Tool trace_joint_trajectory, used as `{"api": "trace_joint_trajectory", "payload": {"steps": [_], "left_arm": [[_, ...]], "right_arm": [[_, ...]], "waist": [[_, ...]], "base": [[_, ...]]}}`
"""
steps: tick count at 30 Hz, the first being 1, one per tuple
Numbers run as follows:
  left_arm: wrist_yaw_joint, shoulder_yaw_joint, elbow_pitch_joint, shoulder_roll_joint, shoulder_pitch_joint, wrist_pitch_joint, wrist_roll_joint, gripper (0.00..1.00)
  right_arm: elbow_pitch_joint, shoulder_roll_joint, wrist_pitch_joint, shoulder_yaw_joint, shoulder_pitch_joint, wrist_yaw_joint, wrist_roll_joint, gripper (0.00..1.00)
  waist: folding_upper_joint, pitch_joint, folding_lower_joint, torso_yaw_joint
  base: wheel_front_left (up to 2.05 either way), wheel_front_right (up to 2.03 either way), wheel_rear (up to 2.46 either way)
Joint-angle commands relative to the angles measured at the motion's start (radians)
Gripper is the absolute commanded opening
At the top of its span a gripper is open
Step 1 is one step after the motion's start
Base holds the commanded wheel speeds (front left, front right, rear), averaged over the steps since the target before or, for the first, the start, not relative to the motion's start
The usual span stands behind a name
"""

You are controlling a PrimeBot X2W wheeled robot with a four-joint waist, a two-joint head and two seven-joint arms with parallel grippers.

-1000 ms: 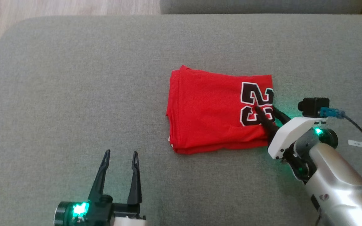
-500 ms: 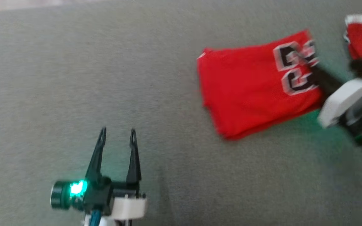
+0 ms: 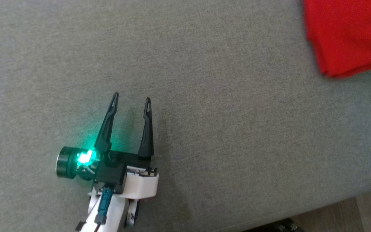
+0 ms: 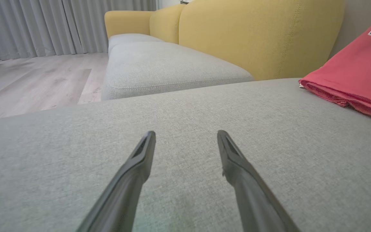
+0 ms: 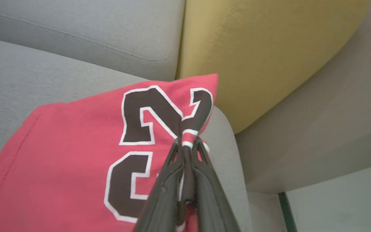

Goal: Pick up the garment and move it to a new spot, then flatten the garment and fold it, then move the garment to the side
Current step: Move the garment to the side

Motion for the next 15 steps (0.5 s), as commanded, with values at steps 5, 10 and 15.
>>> {"api": "trace_joint_trajectory", "payload": {"steps": [5,10,15], "left_arm": [[0.001,0.015,-0.025,0.000,-0.030,-0.005,-0.007,1.00],[-0.003,0.036,-0.019,-0.002,-0.009,-0.005,-0.059,1.00],[-0.028,0.064,-0.010,-0.004,0.040,-0.005,-0.118,1.00]], "right_arm": [[0.037,-0.094,-0.010,-0.088,0.004,-0.001,-0.031,1.00],[0.029,-0.025,-0.030,-0.128,0.055,-0.001,-0.052,1.00],[-0.007,0.125,-0.076,-0.143,0.155,-0.001,-0.090,1.00]], "waist": [[0.0000,0.016,-0.0001,-0.005],[0.0000,-0.040,-0.0001,0.004],[0.0000,-0.139,-0.0001,0.015]], "base": [[0.00,0.00,0.00],[0.00,0.00,0.00],[0.00,0.00,0.00]]}}
